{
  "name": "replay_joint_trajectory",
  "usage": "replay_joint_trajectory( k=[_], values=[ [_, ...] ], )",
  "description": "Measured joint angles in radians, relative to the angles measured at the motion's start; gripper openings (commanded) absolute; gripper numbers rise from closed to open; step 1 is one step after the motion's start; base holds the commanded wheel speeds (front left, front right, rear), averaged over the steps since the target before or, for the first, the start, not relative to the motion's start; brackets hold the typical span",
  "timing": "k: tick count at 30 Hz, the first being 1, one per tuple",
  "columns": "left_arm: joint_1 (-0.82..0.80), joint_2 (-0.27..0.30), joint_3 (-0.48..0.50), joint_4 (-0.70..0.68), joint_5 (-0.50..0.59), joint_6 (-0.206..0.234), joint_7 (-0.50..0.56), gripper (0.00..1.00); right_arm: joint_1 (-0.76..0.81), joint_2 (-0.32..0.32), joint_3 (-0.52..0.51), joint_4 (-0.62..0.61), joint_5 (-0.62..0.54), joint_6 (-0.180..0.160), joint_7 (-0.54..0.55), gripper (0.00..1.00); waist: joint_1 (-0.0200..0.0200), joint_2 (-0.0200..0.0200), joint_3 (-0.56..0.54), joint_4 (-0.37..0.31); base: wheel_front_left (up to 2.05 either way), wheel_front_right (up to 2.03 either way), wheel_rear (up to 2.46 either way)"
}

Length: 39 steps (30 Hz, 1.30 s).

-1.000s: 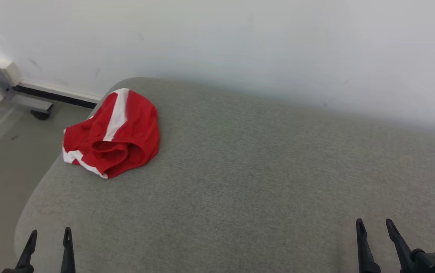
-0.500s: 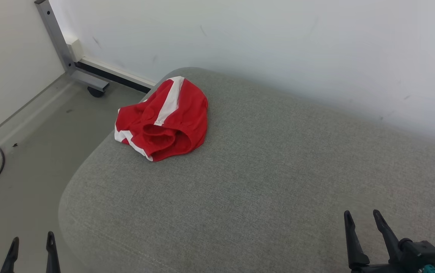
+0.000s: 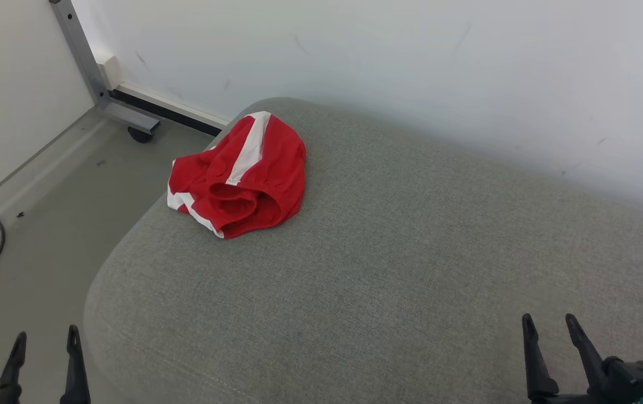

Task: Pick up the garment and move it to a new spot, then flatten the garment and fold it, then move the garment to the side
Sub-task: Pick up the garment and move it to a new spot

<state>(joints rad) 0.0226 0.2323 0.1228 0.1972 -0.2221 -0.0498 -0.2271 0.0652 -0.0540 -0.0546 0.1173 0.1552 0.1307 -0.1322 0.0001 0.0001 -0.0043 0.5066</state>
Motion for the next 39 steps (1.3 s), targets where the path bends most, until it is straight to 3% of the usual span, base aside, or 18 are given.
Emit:
replay_joint_trajectory(
  k=[9,24,39],
  values=[
    [-0.208,0.052,0.014,0.053,-0.047,-0.023,0.003,1.0,-0.02,0.001,-0.021,-0.064,-0.037,0.0,0.028,1.0,0.0,0.0,0.02,-0.061,0.0,0.0,0.0],
    [-0.574,0.222,0.081,0.212,-0.137,-0.056,0.013,1.0,-0.08,0.002,-0.07,-0.179,-0.084,0.0,0.037,1.0,0.0001,0.0,0.179,-0.285,0.0,0.0,0.0],
    [-0.809,0.331,0.005,0.542,-0.19,-0.075,0.1,1.0,-0.121,0.002,-0.087,-0.226,-0.06,0.0,0.014,1.0,0.0001,0.0,0.399,-0.481,0.0,0.0,0.0]
  ],
)
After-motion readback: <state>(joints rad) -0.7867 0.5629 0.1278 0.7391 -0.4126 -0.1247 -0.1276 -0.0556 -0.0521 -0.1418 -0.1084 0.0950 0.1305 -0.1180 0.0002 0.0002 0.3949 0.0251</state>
